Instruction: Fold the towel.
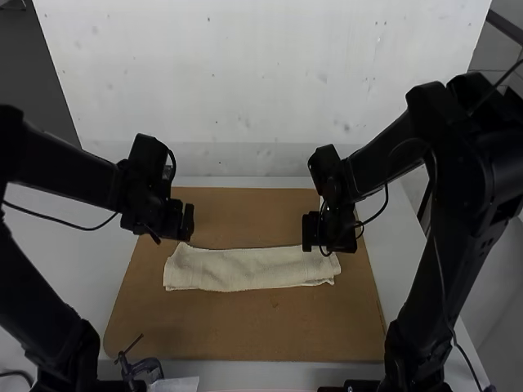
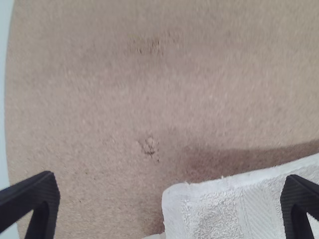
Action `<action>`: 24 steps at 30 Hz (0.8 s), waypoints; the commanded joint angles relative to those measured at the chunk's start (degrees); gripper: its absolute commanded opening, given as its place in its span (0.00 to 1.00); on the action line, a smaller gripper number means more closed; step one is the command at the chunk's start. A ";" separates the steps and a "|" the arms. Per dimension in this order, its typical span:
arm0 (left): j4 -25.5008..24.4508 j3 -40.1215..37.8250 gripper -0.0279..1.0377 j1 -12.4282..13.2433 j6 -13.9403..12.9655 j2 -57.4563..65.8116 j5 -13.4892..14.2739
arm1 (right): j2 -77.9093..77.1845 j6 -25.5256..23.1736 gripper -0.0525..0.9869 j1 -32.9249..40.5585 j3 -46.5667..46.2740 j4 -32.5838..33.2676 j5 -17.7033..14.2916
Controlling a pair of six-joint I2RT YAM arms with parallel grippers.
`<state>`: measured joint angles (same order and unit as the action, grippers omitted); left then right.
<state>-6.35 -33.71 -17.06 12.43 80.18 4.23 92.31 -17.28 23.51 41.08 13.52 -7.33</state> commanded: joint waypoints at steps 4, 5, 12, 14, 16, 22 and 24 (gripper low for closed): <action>0.02 2.16 0.97 2.29 -1.18 -9.52 -1.07 | 1.64 -7.42 0.86 -3.38 2.07 3.80 6.54; 0.02 2.25 0.97 2.29 -1.18 -10.31 -0.98 | 2.35 -7.77 0.86 -3.73 2.16 3.80 6.45; 0.11 4.10 0.96 2.03 -1.18 -11.19 -0.54 | 8.76 -7.86 0.75 -4.52 2.87 4.94 6.54; 0.28 4.45 0.96 2.03 -1.18 -11.28 -0.45 | 10.87 -7.86 0.62 -4.52 3.04 5.11 7.16; 0.28 4.53 0.96 2.29 -1.26 -12.07 -0.45 | 12.28 -7.86 0.44 -4.52 3.22 5.38 7.60; 0.28 4.62 0.96 3.35 -2.05 -13.21 -0.36 | 12.28 -7.42 0.06 -5.75 3.22 6.26 8.74; 0.28 4.80 0.96 3.44 -2.05 -13.56 -0.36 | 11.31 -6.89 0.06 -6.98 2.95 6.87 9.35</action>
<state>-6.52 -29.06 -14.22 11.38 68.10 4.08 102.30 -24.49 19.27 45.65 18.41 4.29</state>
